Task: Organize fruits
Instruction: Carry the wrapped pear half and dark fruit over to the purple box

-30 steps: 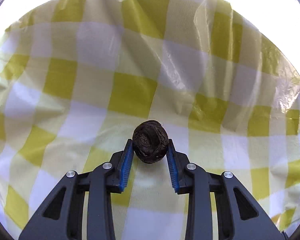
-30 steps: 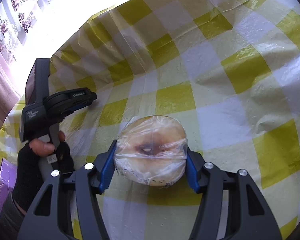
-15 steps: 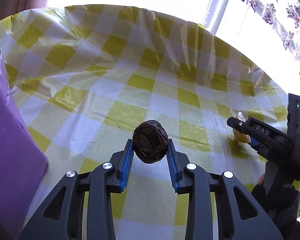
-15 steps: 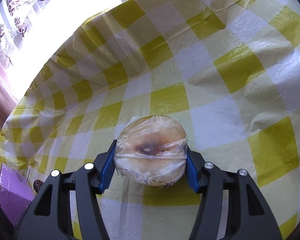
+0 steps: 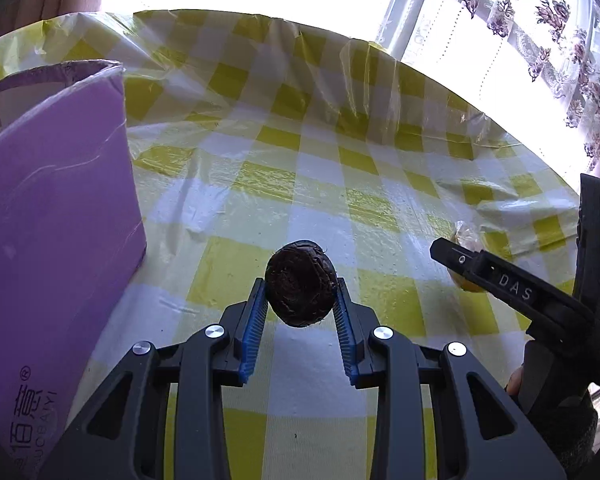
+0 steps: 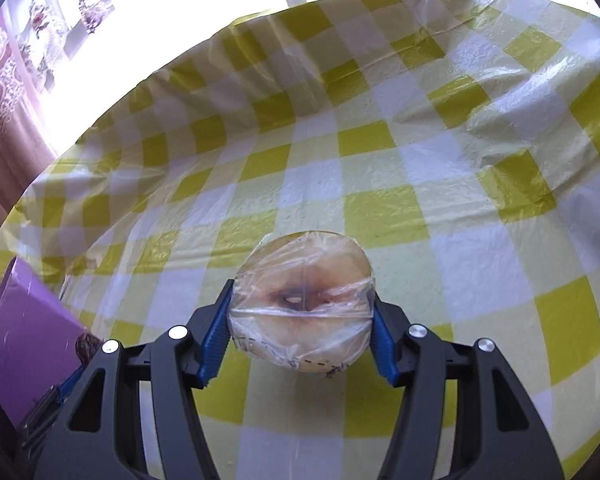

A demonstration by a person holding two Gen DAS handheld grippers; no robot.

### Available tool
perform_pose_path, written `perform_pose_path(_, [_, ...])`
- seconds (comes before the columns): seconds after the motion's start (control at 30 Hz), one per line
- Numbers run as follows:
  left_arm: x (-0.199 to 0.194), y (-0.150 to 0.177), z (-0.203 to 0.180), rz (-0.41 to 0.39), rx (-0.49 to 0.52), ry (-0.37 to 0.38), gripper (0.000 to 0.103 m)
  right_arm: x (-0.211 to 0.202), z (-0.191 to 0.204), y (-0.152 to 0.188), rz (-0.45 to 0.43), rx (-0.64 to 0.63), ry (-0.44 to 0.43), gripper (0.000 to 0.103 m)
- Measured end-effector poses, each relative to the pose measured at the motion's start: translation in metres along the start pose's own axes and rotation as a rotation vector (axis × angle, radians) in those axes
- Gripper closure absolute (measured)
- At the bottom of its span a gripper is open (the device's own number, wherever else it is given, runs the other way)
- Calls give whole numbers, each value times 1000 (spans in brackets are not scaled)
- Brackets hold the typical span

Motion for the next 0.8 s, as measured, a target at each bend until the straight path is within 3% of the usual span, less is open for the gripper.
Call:
perform_pose_path(0.4, [-29, 15, 14, -22, -5, -1, 72, -53, 46, 55, -19, -117, -43, 43])
perform_pose_path(0.8, [-66, 36, 10, -72, 83, -25, 72, -73, 72, 89, 27, -163, -101, 43])
Point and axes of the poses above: each gripper's, at about its wrist camera, not at the fingertips, and x roughly the way its jaws point, z to its left, y to its underside, the point moved 10 cm from there along x, roughly the way its jaws point, and after that the axes turned 5 degrees about y, right-handed, at the moved point
